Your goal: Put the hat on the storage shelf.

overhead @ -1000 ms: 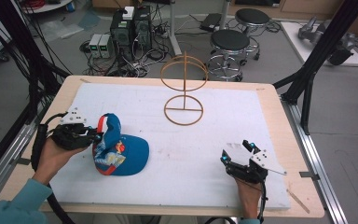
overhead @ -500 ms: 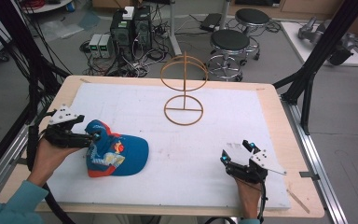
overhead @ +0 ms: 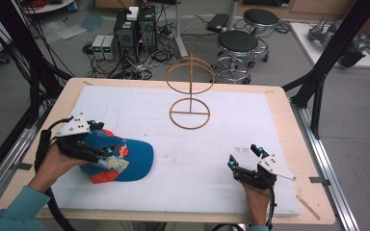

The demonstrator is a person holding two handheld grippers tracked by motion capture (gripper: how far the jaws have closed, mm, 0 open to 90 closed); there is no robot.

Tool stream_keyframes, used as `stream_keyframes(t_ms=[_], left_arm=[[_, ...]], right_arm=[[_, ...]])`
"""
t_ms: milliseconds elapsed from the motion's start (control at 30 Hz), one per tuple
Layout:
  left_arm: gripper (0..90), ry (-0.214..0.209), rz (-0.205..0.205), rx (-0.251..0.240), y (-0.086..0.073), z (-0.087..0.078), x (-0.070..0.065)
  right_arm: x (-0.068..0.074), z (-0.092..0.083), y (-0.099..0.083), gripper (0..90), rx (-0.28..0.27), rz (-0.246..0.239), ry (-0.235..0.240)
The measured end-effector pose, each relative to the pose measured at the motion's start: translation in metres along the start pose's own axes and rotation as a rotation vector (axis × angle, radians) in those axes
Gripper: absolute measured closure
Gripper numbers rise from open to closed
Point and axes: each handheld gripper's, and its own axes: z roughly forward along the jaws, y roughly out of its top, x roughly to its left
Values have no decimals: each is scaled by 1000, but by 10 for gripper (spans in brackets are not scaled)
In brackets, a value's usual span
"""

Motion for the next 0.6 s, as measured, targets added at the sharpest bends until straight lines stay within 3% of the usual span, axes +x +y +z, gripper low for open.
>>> stream_keyframes(t_ms=[133, 267, 400, 600], left_arm=[[126, -24, 20, 48, -4, 5, 1], [137, -93, 39, 32, -13, 13, 1], [181, -85, 61, 74, -23, 19, 0], [168, -51, 39, 113, -33, 22, 0]], right_arm=[[0, 0, 0, 98, 1, -2, 1], [0, 0, 0, 98, 1, -2, 1], [0, 0, 0, 98, -1, -4, 1], [0, 0, 0, 98, -2, -8, 1]])
